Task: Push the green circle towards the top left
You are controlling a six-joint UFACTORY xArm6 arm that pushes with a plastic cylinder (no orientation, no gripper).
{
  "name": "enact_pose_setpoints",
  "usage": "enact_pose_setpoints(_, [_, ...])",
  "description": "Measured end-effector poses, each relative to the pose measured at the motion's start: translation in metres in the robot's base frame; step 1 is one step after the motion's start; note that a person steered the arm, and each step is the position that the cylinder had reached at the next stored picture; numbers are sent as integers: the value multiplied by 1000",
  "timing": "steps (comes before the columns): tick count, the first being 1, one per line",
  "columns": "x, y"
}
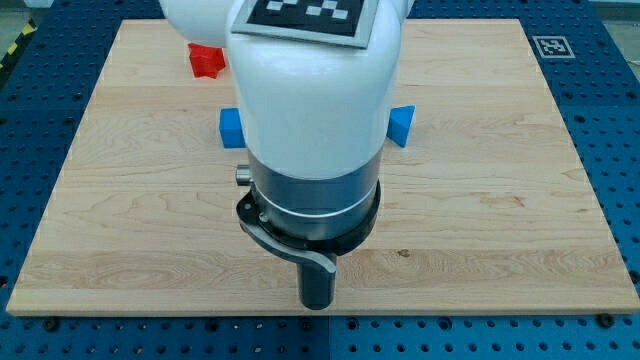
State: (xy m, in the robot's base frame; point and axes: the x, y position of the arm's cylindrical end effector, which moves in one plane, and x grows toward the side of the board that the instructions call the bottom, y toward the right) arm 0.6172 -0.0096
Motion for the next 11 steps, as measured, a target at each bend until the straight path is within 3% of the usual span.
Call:
enact_pose_setpoints(10, [-2, -5])
enact_pose_setpoints(11, [-32, -7])
